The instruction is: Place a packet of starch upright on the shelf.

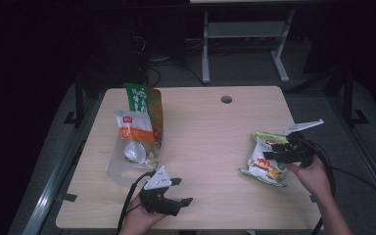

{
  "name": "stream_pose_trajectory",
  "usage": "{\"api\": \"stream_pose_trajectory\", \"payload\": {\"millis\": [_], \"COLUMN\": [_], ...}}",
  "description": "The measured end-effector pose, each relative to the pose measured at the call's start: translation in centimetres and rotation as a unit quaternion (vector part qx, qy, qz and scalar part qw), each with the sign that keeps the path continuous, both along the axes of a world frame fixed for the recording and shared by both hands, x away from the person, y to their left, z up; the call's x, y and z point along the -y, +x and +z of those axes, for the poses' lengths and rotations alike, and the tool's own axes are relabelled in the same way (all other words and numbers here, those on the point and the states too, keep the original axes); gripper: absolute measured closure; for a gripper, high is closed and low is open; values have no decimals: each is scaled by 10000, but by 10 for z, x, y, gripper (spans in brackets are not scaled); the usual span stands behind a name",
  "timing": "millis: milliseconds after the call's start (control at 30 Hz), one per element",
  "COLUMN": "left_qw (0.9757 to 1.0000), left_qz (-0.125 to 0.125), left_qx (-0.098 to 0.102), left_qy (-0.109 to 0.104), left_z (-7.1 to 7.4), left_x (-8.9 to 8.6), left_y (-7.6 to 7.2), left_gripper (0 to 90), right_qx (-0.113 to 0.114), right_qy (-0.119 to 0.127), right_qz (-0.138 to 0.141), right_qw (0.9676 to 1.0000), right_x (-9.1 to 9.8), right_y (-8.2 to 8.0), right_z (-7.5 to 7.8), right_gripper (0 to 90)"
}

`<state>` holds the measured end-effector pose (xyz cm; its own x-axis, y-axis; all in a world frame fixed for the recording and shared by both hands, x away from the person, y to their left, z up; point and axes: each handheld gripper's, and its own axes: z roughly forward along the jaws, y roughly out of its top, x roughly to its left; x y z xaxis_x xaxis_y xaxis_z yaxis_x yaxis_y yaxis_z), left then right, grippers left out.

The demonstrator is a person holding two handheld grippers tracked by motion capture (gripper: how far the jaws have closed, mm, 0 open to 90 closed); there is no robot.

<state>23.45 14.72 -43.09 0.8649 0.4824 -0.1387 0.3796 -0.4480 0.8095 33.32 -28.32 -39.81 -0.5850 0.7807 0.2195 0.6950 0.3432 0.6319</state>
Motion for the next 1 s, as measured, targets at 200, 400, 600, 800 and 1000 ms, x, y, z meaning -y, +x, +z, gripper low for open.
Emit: {"api": "stream_pose_trajectory", "payload": {"millis": [200,400,600,800,1000], "left_qw": [10000,10000,10000,10000,9999], "left_qz": [-11,-43,-46,-26,-67], "left_qx": [5,-8,3,-3,-9], "left_qy": [-1,36,49,43,74], "left_z": [-1,-2,-2,-2,-3], "left_x": [1,3,2,2,4], "left_y": [0,0,1,1,1], "left_gripper": [258,257,257,257,258], "right_qx": [-12,-23,-58,-99,-186], "right_qy": [31,-24,-102,-149,-106], "right_qz": [-224,-331,-420,-515,-707], "right_qw": [9997,9994,9990,9985,9973], "right_x": [20,31,38,48,59], "right_y": [-7,-11,-13,-16,-17], "right_z": [-6,-11,-14,-17,-25], "right_gripper": [445,446,444,440,423]}}
